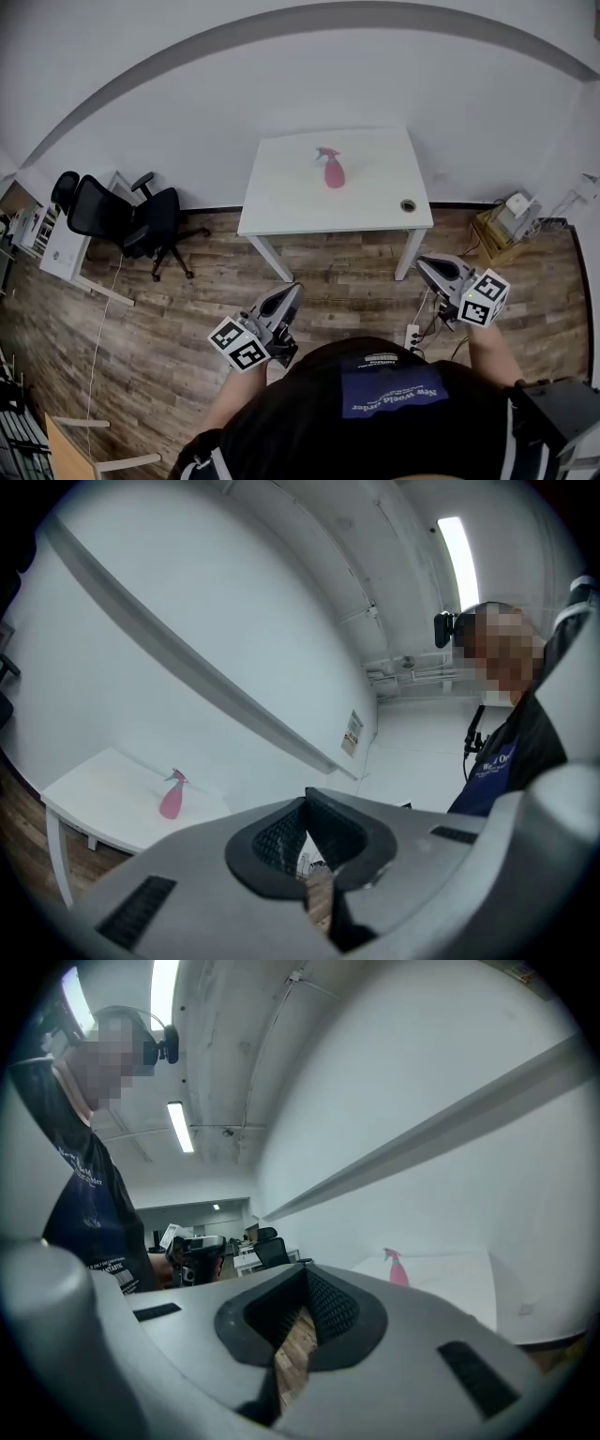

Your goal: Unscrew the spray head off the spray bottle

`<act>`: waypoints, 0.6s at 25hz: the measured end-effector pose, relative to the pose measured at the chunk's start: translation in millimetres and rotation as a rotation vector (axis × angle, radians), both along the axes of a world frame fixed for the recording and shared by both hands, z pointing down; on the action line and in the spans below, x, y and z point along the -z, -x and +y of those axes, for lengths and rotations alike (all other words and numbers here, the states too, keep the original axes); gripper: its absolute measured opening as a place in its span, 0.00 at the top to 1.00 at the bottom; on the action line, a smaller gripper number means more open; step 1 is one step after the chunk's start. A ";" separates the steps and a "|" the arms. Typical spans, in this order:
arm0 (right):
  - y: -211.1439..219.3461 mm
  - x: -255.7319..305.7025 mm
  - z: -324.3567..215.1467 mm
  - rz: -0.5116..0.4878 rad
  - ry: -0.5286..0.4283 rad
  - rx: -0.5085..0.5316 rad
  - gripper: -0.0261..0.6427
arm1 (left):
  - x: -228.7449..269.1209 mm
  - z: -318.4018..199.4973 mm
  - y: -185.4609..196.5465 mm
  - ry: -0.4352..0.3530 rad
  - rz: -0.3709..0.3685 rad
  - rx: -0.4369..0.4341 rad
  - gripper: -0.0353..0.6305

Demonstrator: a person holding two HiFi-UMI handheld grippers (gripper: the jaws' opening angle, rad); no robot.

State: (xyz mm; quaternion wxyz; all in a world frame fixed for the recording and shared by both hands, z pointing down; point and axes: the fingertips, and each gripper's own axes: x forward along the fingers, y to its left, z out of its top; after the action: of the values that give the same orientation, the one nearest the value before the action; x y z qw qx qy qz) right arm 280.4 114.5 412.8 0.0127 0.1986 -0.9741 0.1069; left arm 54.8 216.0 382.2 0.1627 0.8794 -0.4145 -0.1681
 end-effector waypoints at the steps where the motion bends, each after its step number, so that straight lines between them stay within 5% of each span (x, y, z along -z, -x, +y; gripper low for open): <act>1: -2.5 -2.9 -3.6 0.001 0.005 -0.009 0.97 | -1.6 -6.5 -0.8 0.004 0.002 -0.007 0.95; 8: -0.8 -19.3 -18.3 0.042 0.035 -0.080 0.97 | -15.6 -40.7 4.5 0.009 0.023 -0.094 0.95; 15: 51.7 -7.7 -50.7 0.079 0.009 -0.152 0.97 | -19.0 -89.9 61.2 -0.017 0.060 -0.164 0.95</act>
State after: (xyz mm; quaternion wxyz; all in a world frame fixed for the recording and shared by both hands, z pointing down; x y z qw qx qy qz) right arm 228.7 63.9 420.5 0.0440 0.2758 -0.9546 0.1040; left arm -6.5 126.1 401.2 0.1809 0.9063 -0.3346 -0.1841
